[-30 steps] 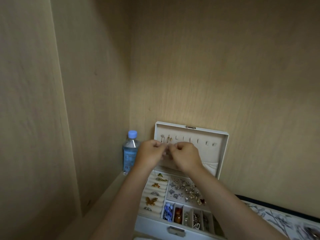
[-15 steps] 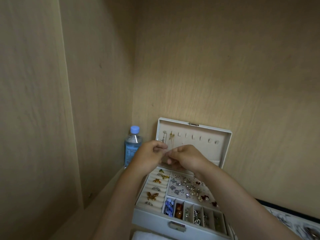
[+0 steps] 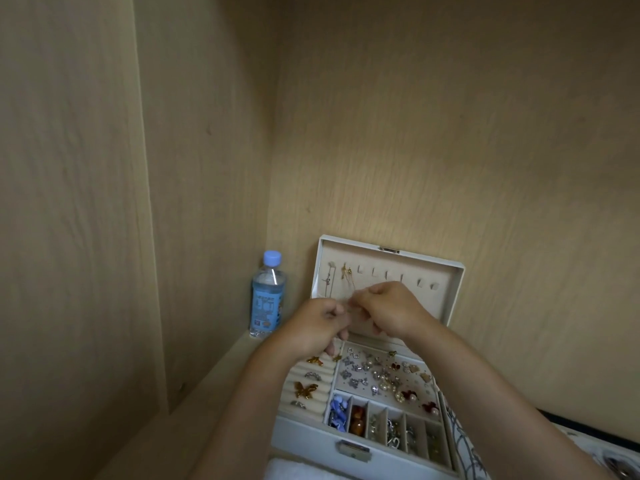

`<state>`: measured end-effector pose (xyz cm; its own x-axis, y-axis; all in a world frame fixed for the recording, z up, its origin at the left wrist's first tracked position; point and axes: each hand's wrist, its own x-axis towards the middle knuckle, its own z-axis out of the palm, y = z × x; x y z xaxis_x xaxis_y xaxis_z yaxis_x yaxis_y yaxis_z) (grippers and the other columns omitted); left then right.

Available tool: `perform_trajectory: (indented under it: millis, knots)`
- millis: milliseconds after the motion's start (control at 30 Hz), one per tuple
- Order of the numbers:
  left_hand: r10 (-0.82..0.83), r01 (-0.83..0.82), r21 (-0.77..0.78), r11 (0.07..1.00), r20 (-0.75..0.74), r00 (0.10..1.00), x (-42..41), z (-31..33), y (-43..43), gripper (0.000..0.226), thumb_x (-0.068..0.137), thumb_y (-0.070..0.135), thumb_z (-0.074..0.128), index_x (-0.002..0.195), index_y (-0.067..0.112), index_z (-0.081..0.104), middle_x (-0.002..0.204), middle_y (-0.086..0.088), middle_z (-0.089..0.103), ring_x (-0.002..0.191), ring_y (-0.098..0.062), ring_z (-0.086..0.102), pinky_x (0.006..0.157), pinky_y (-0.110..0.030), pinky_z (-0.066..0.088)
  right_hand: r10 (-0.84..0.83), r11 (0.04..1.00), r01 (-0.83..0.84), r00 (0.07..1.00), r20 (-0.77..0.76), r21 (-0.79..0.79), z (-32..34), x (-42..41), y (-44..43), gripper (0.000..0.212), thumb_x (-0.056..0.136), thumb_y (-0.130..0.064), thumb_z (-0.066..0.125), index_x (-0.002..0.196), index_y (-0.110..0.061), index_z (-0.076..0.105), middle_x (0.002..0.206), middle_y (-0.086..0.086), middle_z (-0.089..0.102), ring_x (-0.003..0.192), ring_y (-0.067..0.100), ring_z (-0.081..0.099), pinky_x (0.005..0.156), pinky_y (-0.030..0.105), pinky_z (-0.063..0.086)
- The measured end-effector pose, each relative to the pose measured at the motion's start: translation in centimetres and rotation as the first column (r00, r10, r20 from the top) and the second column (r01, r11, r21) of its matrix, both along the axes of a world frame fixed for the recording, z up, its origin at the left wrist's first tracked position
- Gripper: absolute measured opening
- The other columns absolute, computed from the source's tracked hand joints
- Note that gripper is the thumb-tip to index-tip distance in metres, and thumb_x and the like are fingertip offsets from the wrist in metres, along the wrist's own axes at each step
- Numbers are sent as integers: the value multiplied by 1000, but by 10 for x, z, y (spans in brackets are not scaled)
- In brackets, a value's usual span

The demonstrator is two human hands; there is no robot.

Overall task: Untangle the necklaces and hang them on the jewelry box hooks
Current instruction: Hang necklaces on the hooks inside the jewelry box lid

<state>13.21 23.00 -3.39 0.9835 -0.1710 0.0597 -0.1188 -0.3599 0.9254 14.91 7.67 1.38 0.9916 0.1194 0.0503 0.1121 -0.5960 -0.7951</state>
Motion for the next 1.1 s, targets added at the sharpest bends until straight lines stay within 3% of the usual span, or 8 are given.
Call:
perform_trajectory:
  millis: [100,267,400,467,567,700,867,1100]
  knots:
    - [36,-38,25,999,78,996,3,2,3,18,97,29,59,86,18,68,78,3,68,59,-7,63,61,-27,50,91,983,-111,987,-133,-147,-11,-8,-1,21,91,-19,61,88,-4,75,62,4,58,52,14,50,52,24,40]
    - [62,-69,28,997,178,982,2,8,2,12,92,25,65,89,27,76,89,12,73,88,-5,66,80,-23,53,201,976,-193,977,-78,98,-24,-15,10,10,86,-10,71,78,-16,71,54,-3,61,47,10,53,46,21,43]
    - [107,-97,-64,993,186,977,3,6,0,21,94,13,59,97,28,72,90,5,74,77,-10,70,80,-33,58,92,984,-88,996,-15,155,-26,-7,13,32,93,-11,63,61,-11,68,43,-4,53,39,8,43,42,17,34]
    - [165,-154,-64,986,227,960,6,3,-2,22,96,13,56,108,26,69,93,4,72,78,-6,70,77,-28,57,73,984,-74,997,14,160,-23,-2,10,36,95,-19,65,61,-7,71,51,7,61,45,14,46,47,22,37]
    - [238,-273,50,961,355,904,11,-1,-3,29,94,10,55,119,20,65,111,7,64,92,-3,62,78,-10,45,3,989,-17,996,90,150,-18,11,6,28,93,-19,67,70,-6,76,71,17,73,56,25,57,56,33,48]
    - [169,-323,233,917,507,845,12,-6,1,34,93,7,53,125,14,63,123,2,57,114,-11,53,98,-23,43,-44,977,7,985,168,212,0,19,5,24,94,-12,65,74,-4,75,71,12,74,53,19,59,51,28,50]
    - [41,-317,417,852,550,834,13,-21,-2,42,89,4,48,127,15,61,125,2,54,121,-15,44,105,-36,42,-36,992,6,971,236,127,12,27,8,21,94,-10,65,77,-6,76,74,0,73,39,1,55,44,21,47]
    - [50,-434,499,750,612,789,9,-27,-6,50,88,13,52,136,24,50,124,7,42,120,-14,32,106,-29,25,5,988,57,919,395,-144,-3,36,7,15,89,-20,69,79,-25,78,67,-12,72,56,0,62,67,31,58]
